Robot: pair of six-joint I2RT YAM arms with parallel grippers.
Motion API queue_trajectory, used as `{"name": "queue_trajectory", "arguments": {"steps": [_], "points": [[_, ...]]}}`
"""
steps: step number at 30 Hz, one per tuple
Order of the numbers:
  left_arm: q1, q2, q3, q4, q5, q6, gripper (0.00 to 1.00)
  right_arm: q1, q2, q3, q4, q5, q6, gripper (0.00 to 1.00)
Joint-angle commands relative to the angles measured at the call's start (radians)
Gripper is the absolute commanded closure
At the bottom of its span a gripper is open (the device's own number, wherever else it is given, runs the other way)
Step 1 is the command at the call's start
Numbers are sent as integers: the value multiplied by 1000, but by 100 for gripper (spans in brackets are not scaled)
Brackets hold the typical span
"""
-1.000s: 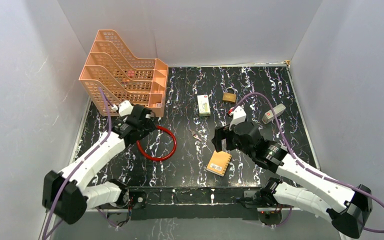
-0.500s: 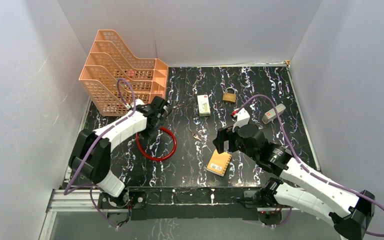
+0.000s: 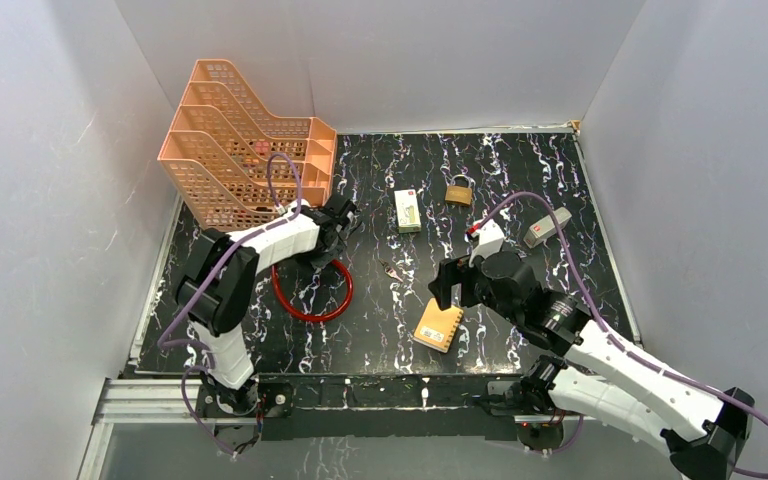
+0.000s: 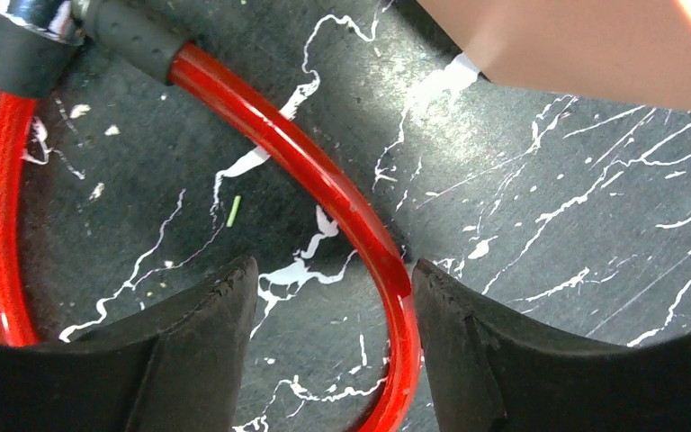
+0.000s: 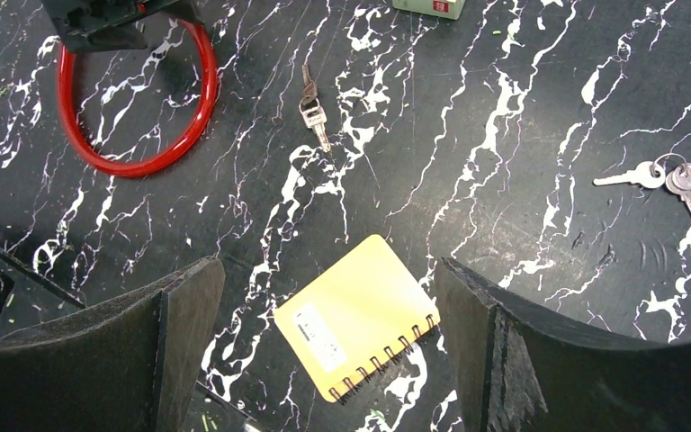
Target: Unlock with the key
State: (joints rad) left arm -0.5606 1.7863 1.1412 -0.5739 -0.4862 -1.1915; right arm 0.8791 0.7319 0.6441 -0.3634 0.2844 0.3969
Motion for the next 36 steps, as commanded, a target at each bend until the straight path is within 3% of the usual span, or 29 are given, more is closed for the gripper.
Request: {"name": "queue_trajectory", "arguments": {"steps": [1,13,19,28,36], "points": [[-8,30,37,-9,-10,27,41,4,-28,10,-4,12,11,4],[-38,16,-19,5,29,54,71,4,-62,26,-37,48,3,4],[-73,-86,-109,13,49,46,99,4,-66,25,-40,67,0,4],[-163,-318,-260,0,59,65,100,4,-62,28,-42,50,15,4],[-285,-459,-266,-6,108,217,100,4,-58,34,-45,47,26,4]]}}
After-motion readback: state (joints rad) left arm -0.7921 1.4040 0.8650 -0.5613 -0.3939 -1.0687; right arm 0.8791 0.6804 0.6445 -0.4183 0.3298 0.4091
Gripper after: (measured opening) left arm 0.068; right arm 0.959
